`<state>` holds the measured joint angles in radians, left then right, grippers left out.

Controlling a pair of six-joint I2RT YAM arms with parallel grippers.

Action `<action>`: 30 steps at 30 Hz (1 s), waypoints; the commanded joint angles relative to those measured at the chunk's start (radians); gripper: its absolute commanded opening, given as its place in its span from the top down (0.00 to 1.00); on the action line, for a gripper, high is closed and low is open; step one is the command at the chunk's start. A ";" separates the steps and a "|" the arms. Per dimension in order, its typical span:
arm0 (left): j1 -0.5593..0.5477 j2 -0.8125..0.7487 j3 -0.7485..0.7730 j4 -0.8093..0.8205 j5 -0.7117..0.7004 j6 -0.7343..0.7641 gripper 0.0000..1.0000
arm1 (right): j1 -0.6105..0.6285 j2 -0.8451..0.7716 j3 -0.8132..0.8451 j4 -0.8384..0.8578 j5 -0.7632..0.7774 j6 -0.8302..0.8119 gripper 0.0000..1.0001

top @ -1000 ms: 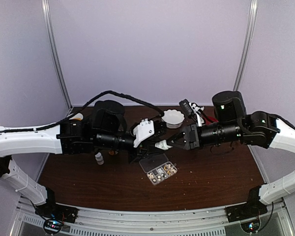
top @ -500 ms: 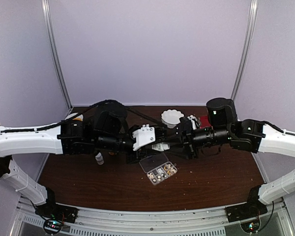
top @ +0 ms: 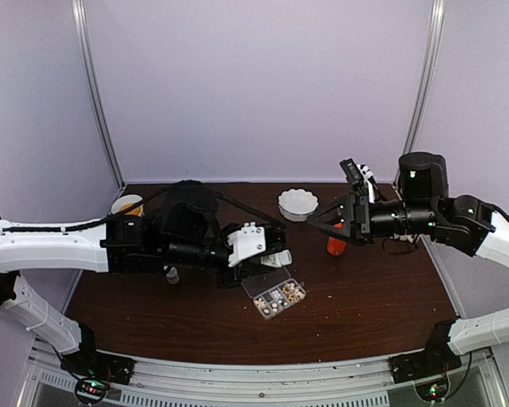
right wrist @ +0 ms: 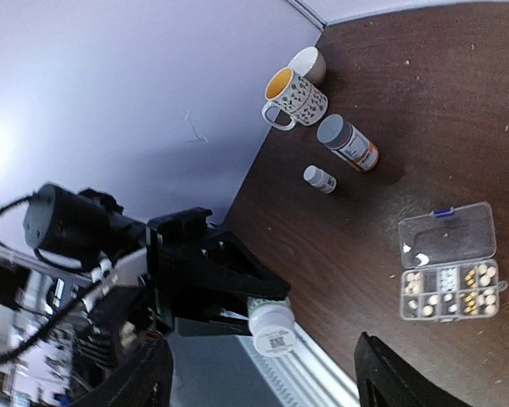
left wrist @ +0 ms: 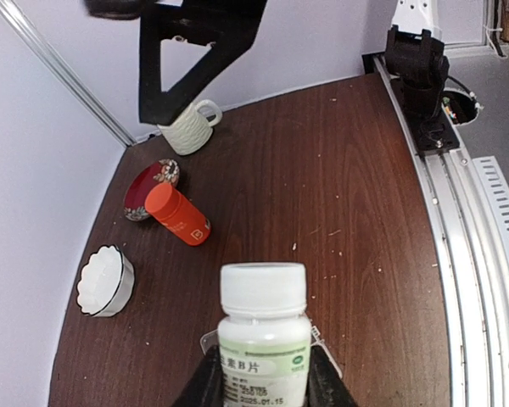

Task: Sort the pills into containers
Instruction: Screw the lid of the pill bottle onto the pill bottle.

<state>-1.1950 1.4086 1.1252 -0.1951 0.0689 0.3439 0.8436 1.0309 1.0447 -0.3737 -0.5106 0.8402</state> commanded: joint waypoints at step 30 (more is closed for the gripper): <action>-0.006 -0.055 0.030 0.066 0.169 -0.085 1.00 | 0.210 0.101 0.073 -0.084 0.007 -1.932 0.49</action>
<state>-1.1950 1.3743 1.1240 -0.1730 0.2214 0.2695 1.0435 1.1244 1.0988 -0.4637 -0.5423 -1.0782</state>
